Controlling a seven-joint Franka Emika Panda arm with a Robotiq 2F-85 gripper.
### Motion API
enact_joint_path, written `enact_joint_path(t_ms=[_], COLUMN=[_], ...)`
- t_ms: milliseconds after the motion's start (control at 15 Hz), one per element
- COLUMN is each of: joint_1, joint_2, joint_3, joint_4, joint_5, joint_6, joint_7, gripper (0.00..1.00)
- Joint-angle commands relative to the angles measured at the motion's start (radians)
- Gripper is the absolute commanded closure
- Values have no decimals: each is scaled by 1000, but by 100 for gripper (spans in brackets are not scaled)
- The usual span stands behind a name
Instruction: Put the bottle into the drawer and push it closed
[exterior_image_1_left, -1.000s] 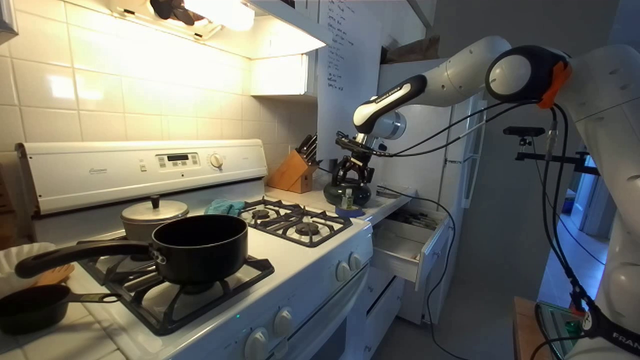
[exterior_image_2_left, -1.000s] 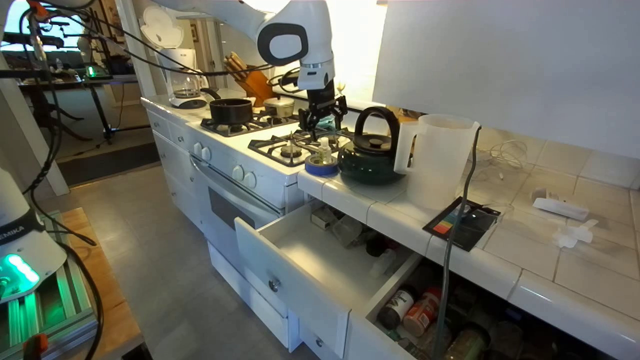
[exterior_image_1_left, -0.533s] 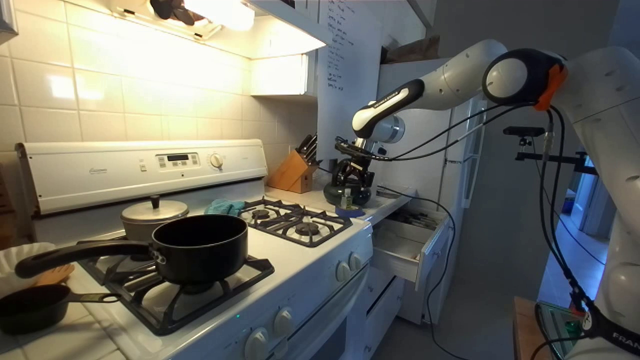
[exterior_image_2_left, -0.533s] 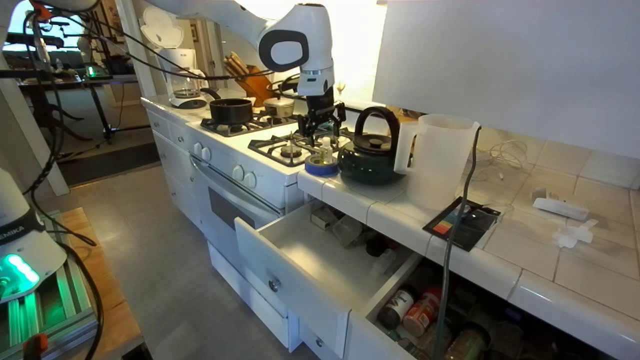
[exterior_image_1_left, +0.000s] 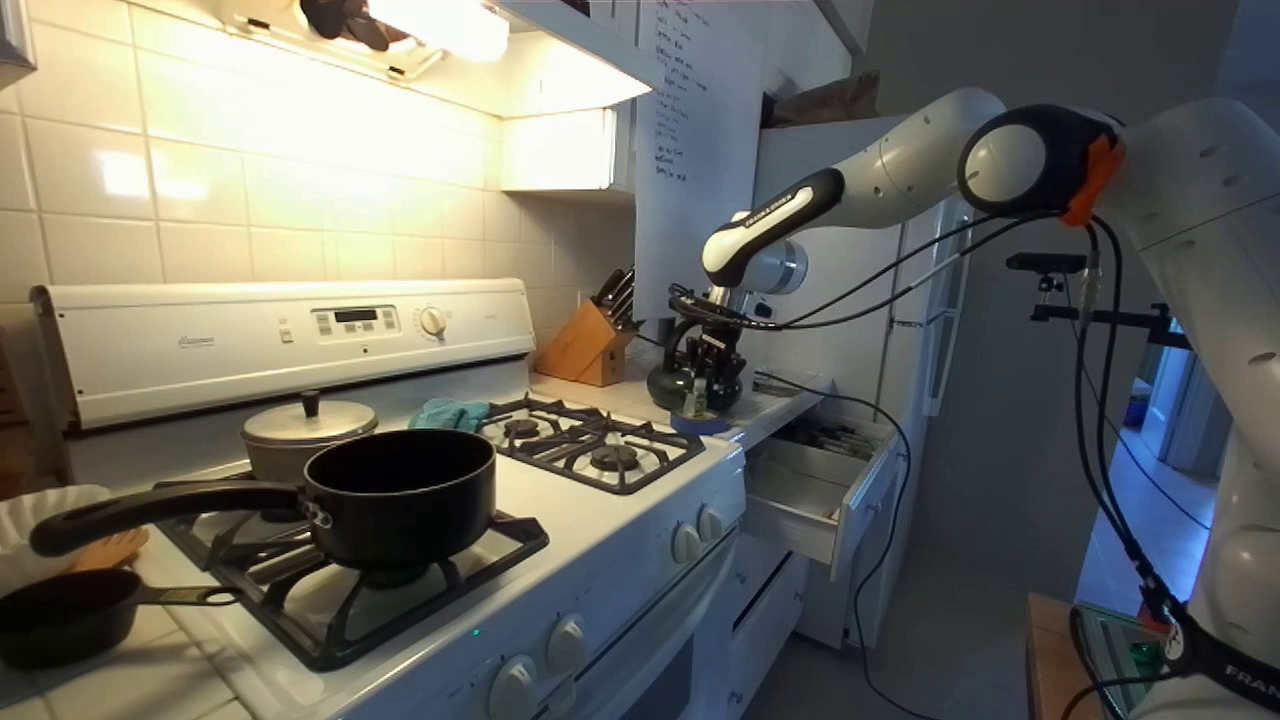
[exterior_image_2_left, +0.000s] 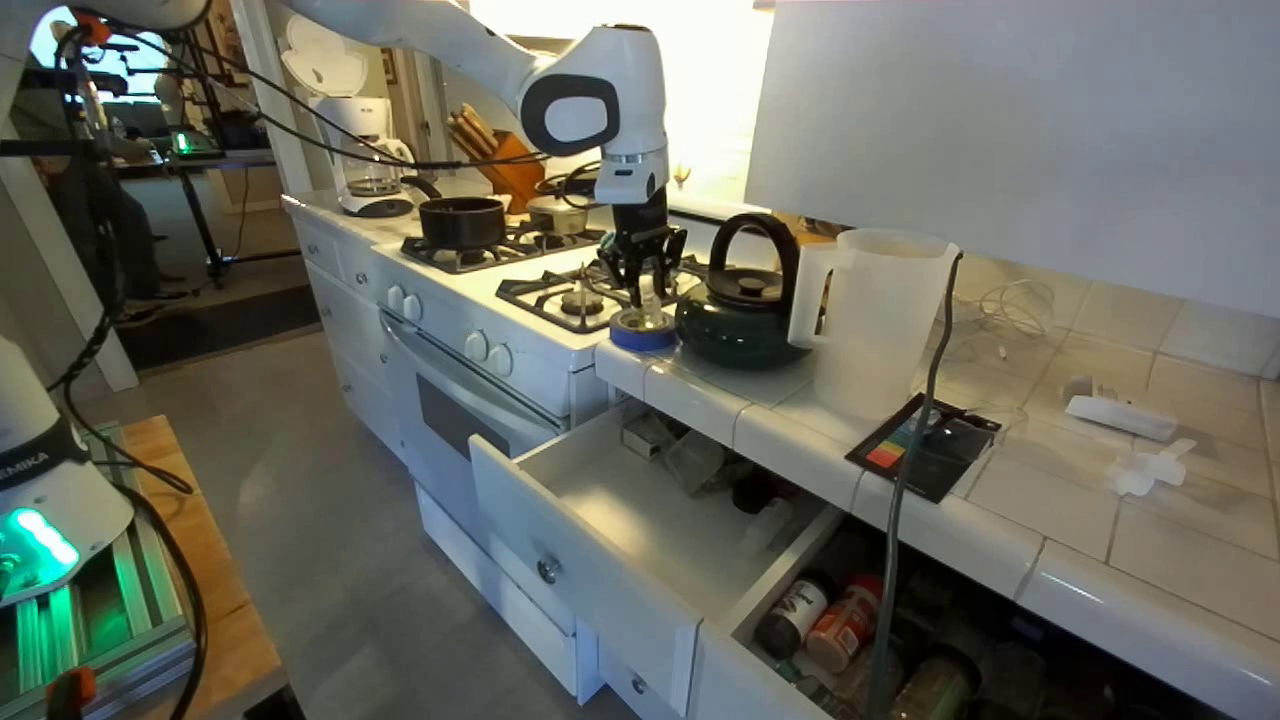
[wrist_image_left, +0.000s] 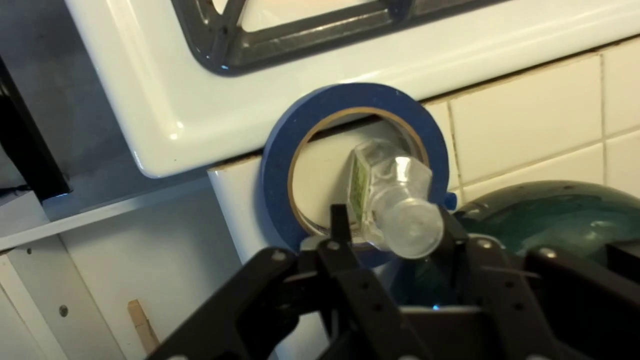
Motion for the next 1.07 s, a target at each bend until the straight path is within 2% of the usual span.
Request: enact_joint_path(t_ms=[0,67,133,467,667,800,1000], joint_1=[6,6,6,2,-6,-7,-7], joint_2=[-9,-10,-10,-50,-156,-265,-392], joint_3=[-5,-5,-5,-3,-1,2,-29], joint_4=[-11,-13,-13,-41,-121,-226,-358], joint_5=[-34,-36,-37,-31,-19,-19,-64], joint_6=[2,3,3,6,30,33,18], joint_7=[39,39,40,24,-18,-70,-98], gripper=[87,93,90,91,91,92,92])
